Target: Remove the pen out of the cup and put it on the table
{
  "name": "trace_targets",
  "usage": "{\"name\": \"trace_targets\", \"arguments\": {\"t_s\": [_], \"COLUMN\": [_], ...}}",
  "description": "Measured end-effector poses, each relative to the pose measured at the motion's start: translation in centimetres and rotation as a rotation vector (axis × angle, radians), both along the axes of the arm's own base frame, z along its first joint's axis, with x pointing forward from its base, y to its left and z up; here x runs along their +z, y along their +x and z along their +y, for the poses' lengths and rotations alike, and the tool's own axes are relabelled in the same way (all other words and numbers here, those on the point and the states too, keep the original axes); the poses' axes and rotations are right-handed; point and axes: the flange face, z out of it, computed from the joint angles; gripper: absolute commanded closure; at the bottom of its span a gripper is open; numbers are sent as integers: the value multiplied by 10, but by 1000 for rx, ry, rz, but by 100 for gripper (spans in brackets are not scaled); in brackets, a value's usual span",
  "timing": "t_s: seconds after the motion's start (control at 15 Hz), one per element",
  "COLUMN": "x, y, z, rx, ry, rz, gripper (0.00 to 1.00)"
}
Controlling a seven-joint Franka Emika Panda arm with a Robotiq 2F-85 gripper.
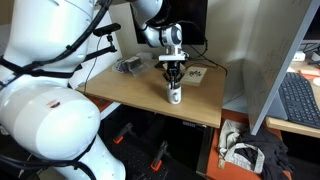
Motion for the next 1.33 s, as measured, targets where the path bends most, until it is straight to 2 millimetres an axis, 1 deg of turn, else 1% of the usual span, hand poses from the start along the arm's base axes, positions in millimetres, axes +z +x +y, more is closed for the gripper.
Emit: {"name": "trace_targets", "arguments": {"t_s": [0.2,0.33,0.4,0.47,0.53,0.67,0.8,0.87,1.0,1.07,1.13,1.2,1.33], "x": [4,14,24,38,55,97,141,159,186,194,196,192,170], "y": [2,5,6,6,4,-2,-15,-24,-39,-42,-43,-42,-39], "z": [0,2,4,7,11,20,29,31,30,26,18,6,-26], "rx": [-14,-16,-14,-11,-3,26,47,48,26,0,-32,-66,-141], "ry": [-10,-15,-17,-20,-26,-55,-110,-143,-187,-190,-188,-184,-169], "rz": [10,19,20,20,17,8,0,1,-24,-67,-116,-158,-235], "gripper": [97,97,97,97,97,97,97,97,97,97,97,97,97]}}
